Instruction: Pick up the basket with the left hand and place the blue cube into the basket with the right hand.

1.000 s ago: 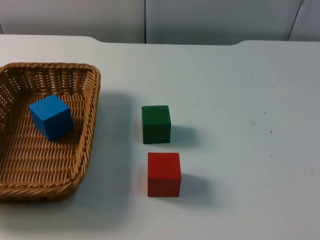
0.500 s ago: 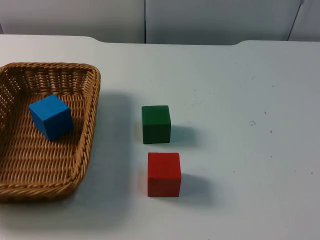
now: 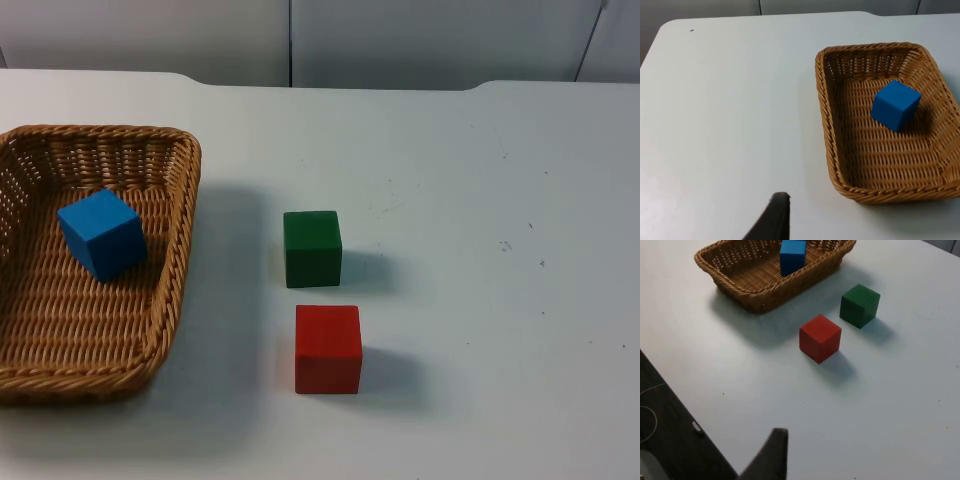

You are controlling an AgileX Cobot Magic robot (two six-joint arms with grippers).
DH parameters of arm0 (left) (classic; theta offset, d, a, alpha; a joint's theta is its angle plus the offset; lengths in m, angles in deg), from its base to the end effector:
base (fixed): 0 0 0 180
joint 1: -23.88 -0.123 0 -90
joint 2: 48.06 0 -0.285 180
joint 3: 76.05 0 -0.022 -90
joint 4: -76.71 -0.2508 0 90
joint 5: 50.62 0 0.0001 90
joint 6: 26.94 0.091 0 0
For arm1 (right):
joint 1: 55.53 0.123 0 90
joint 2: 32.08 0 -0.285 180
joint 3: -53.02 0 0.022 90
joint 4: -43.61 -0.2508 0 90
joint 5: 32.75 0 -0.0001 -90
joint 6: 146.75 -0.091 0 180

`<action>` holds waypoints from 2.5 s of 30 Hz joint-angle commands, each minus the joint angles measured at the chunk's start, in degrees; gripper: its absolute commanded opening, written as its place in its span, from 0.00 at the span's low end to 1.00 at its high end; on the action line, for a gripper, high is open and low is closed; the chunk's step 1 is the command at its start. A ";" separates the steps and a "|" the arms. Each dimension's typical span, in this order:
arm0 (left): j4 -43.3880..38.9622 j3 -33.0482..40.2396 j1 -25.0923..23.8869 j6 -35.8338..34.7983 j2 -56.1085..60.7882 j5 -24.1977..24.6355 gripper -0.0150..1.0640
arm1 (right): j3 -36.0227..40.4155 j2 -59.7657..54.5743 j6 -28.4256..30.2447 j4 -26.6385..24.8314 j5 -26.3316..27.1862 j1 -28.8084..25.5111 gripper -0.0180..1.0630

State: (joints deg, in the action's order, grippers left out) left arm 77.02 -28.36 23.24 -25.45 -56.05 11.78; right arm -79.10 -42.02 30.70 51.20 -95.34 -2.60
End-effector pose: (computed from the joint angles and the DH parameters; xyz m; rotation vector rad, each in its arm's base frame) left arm -0.0073 -0.0005 0.2793 0.0157 2.0609 0.0165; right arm 0.0072 -0.0081 0.2788 -0.8972 1.9234 0.4222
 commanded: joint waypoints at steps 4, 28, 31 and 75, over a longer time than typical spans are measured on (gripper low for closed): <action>0.49 0.11 0.14 -0.01 0.21 -0.64 0.92 | 0.26 0.13 1.44 -0.52 0.98 0.19 0.99; 0.49 0.11 0.14 -0.01 0.21 -0.64 0.92 | 0.26 0.13 1.20 -0.51 0.98 0.19 0.99; 0.49 0.11 0.14 -0.01 0.21 -0.64 0.92 | 0.26 0.76 1.09 -0.41 0.98 0.19 0.99; 0.46 0.11 0.14 -0.01 0.21 -0.64 0.92 | 0.14 2.15 1.09 -0.11 1.22 -48.47 0.99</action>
State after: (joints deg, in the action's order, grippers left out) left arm 77.02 -28.36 23.24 -25.45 -56.05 11.66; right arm -79.10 -40.13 31.74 50.96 -94.90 -50.66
